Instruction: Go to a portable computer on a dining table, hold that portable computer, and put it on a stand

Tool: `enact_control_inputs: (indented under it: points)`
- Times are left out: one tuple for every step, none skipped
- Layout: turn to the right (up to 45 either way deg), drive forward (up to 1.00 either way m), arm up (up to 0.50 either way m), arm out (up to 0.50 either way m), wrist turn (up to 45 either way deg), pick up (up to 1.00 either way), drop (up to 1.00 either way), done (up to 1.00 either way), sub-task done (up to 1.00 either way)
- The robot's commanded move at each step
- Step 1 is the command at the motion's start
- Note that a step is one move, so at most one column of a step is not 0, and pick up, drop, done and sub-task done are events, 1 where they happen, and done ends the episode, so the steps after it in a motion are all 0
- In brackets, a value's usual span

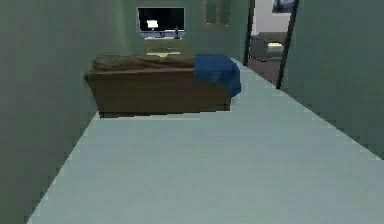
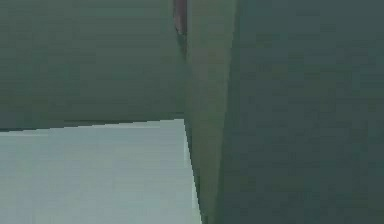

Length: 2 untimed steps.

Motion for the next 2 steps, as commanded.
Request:
enact_control_inputs:
  points:
    - [30.0,0.00,0.00,0.00,0.0,0.00,0.00,0.00,0.00]
    - [0.0,0.10,0.00,0.00,0.0,0.00,0.00,0.00,0.00]
